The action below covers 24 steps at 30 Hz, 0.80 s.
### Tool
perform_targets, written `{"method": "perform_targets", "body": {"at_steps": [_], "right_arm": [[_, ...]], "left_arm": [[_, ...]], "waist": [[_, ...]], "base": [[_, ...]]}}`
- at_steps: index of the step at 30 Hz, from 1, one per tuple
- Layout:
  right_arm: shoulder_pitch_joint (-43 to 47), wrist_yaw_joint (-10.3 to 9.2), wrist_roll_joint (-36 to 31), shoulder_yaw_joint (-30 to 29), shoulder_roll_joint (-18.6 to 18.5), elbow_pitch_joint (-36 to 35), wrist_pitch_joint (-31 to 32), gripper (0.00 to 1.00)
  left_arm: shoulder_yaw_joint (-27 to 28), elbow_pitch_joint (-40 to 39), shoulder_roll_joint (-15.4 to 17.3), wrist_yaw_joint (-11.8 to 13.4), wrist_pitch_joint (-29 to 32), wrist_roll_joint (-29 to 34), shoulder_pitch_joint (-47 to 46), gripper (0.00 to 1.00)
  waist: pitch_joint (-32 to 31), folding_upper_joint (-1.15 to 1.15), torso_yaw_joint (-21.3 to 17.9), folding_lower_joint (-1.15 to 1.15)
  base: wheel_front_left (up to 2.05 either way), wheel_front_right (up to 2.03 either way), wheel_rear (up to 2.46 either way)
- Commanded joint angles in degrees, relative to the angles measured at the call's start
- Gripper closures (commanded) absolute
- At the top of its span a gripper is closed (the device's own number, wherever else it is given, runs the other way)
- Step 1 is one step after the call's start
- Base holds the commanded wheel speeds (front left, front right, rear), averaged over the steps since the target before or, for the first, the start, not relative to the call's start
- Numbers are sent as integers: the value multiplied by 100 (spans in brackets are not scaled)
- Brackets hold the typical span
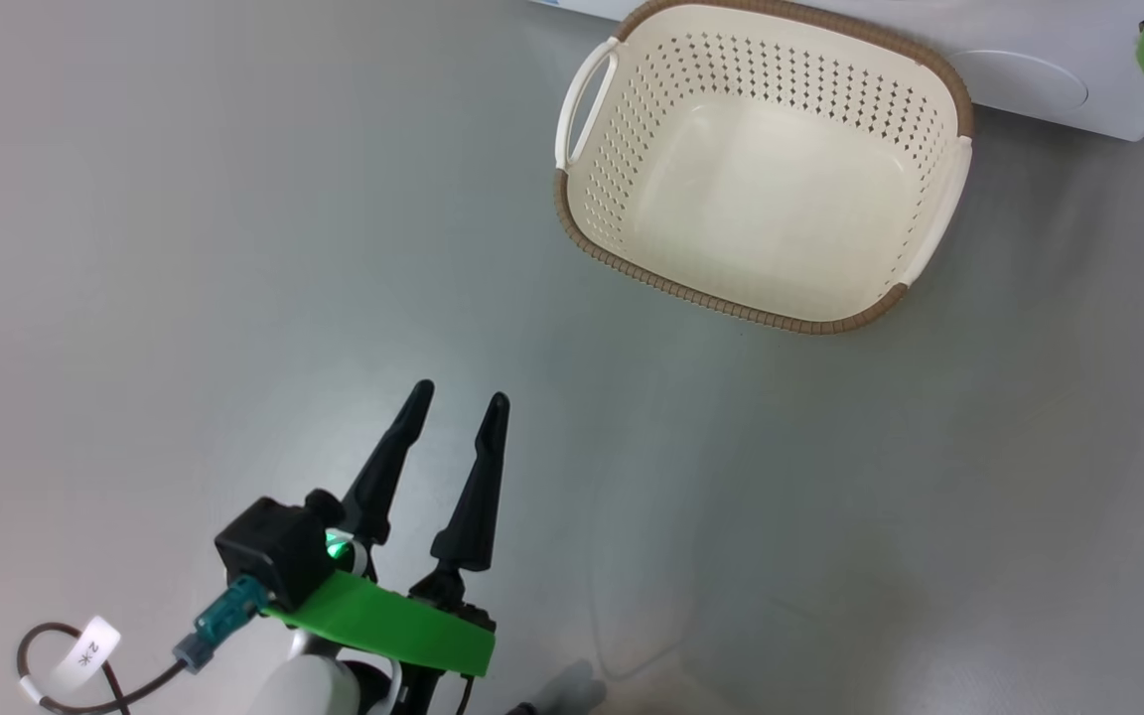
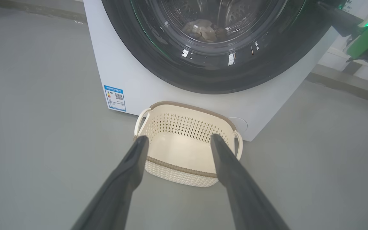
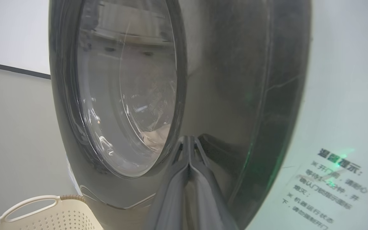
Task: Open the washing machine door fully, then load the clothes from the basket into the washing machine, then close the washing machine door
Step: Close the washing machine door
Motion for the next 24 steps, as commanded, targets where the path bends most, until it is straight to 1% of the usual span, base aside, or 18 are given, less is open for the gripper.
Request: {"method": "perform_targets", "body": {"at_steps": [1, 11, 17, 24], "right_arm": [[-187, -50, -64, -123, -25, -79, 23, 100], [52, -50, -112, -176, 61, -75, 23, 100], [319, -50, -50, -113, 193, -115, 23, 100], [897, -50, 98, -31, 343, -346, 23, 100]], "left_arm": [[176, -138, 131, 45, -37, -64, -53, 0], [194, -51, 131, 38, -37, -27, -86, 0], [300, -10, 131, 33, -37, 48, -80, 0], [508, 25, 131, 13, -37, 269, -106, 0]], "waist": [[-3, 0, 0, 0], [-153, 0, -42, 0], [-339, 0, -178, 0], [-650, 0, -471, 0]], "base": [[0, 0, 0], [0, 0, 0], [0, 0, 0], [0, 0, 0]]}}
